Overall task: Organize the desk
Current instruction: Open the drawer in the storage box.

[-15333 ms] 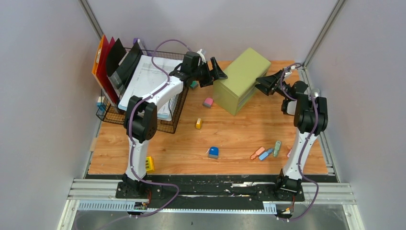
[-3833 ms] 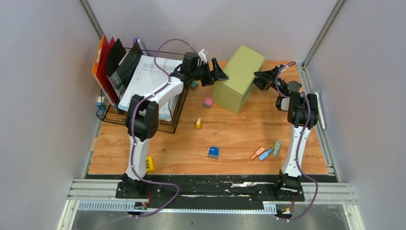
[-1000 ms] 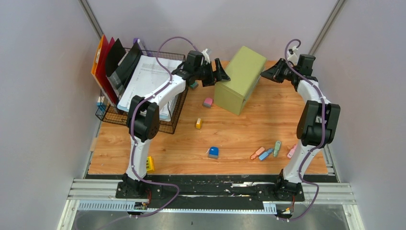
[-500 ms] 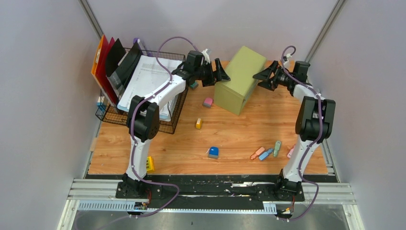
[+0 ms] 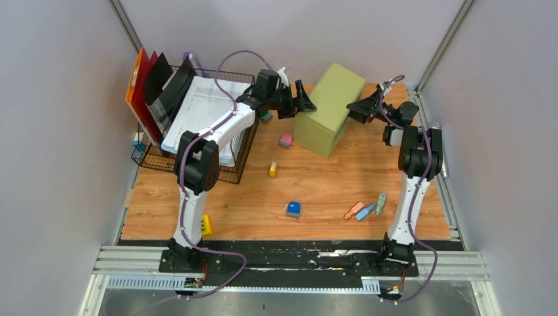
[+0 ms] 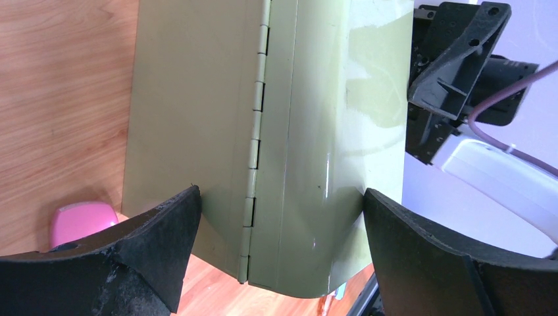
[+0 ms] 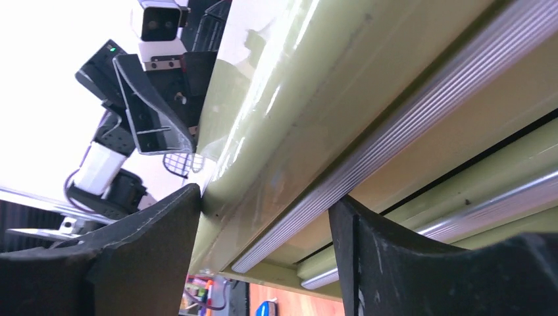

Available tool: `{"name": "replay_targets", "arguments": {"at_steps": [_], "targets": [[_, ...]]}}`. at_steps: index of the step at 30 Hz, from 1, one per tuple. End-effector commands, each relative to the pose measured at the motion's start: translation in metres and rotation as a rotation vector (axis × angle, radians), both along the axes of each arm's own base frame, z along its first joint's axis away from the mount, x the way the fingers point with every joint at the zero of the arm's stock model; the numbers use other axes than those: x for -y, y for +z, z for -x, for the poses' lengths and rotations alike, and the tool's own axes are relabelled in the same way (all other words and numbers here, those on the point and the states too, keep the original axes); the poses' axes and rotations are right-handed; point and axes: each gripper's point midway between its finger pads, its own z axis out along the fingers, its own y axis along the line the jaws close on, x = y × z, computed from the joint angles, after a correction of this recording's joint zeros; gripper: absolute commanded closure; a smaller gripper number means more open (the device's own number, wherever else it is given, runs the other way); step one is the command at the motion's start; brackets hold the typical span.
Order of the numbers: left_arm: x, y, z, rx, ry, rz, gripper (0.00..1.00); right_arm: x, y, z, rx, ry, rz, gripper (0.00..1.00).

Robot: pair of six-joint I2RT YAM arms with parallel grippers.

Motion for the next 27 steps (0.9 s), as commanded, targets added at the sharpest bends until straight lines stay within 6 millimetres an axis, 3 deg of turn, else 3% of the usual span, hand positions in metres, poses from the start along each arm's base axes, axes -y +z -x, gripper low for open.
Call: {"name": "replay_targets", "arguments": {"at_steps": [1,4,6,7,10,11,15,27], "targets": [[-0.002,-0.068,0.033,-0.180,-0.058,-0.121,0.04,-0.019,0.013,0.015,0.150,0.065,-0.072,0.34],[-0.002,-0.068,0.034,-0.180,-0.059,-0.118,0.04,-0.025,0.011,0.013,0.170,0.061,-0.072,0.36],[-0.001,-0.069,0.035,-0.183,-0.062,-0.115,0.04,-0.029,0.012,0.009,0.161,0.064,-0.087,0.43],[-0.001,-0.070,0.035,-0.186,-0.061,-0.113,0.04,-0.029,0.014,0.008,0.163,0.061,-0.094,0.53],[-0.001,-0.070,0.035,-0.192,-0.063,-0.108,0.04,-0.031,0.018,0.007,0.168,0.049,-0.105,0.96],[0.000,-0.069,0.035,-0.190,-0.065,-0.106,0.04,-0.030,0.019,0.007,0.169,0.044,-0.107,1.00],[0.000,-0.065,0.034,-0.184,-0.063,-0.105,0.04,-0.024,0.023,0.012,0.191,0.032,-0.074,1.00],[-0.007,-0.060,0.031,-0.162,-0.036,-0.144,0.04,0.019,0.035,-0.004,0.116,-0.208,0.176,1.00]]}}
